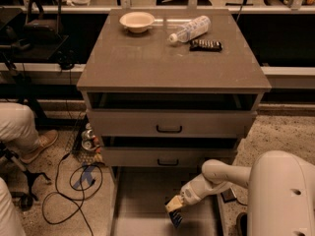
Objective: Place rxbar blueberry into bottom drawer
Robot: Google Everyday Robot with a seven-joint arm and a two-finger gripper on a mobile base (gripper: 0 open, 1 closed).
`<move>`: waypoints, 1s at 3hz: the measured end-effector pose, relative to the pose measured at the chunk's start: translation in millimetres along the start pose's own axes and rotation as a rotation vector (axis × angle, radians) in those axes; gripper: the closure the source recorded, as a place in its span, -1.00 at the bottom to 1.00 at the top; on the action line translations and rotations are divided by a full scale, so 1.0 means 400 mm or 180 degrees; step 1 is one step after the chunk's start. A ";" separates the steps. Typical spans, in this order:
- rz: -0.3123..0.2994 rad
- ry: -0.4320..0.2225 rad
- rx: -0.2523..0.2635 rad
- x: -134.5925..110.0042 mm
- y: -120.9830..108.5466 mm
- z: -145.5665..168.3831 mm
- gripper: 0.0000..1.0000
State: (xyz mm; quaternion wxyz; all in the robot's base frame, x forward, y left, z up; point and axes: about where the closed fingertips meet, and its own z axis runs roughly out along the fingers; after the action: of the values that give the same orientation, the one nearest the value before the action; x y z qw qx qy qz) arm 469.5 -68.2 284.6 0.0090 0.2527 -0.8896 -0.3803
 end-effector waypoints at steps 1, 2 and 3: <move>0.0027 -0.0159 -0.0046 -0.039 0.012 0.067 1.00; -0.0021 -0.0169 -0.0124 -0.067 0.032 0.117 1.00; -0.0082 -0.0055 -0.0051 -0.102 0.069 0.171 0.49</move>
Offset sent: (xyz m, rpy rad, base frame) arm 0.0138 0.0738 -0.0254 0.0862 -0.0252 -0.0160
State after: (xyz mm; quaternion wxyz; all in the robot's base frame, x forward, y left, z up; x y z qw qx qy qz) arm 478.4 12.4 262.1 -0.0015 0.2608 -0.8832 -0.3897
